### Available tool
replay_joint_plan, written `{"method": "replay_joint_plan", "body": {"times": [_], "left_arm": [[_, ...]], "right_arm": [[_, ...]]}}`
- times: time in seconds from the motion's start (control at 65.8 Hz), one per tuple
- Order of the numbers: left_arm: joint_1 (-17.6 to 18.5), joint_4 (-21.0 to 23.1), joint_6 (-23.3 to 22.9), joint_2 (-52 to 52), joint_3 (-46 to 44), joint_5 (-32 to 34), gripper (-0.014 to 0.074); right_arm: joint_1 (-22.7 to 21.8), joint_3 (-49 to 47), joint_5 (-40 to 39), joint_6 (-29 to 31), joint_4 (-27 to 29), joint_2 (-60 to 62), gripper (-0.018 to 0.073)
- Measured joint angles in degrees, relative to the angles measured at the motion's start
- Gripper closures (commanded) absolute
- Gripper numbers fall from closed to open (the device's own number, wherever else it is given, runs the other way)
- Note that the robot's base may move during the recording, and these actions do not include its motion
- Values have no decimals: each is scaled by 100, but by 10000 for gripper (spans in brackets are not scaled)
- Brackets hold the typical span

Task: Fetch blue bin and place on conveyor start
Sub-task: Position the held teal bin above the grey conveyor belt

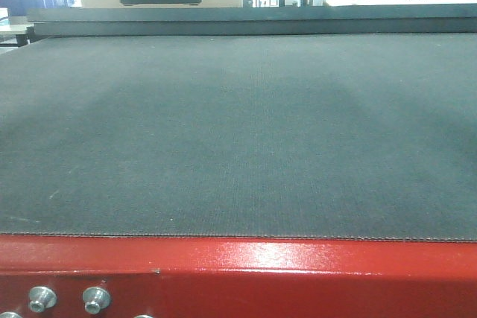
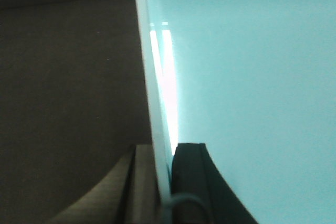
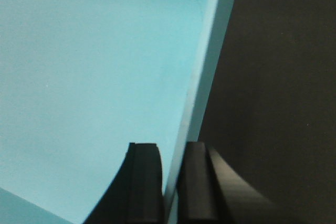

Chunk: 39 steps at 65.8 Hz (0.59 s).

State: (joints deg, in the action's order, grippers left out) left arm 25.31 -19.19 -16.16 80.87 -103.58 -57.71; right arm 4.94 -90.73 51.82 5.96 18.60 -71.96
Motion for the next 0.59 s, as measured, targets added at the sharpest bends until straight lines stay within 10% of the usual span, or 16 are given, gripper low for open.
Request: {"method": "replay_joint_plan", "body": {"times": [0.592], "left_arm": [[0,0,0,0,0,28,708]], "right_arm": [[0,0,0,0,0,0,711]]}}
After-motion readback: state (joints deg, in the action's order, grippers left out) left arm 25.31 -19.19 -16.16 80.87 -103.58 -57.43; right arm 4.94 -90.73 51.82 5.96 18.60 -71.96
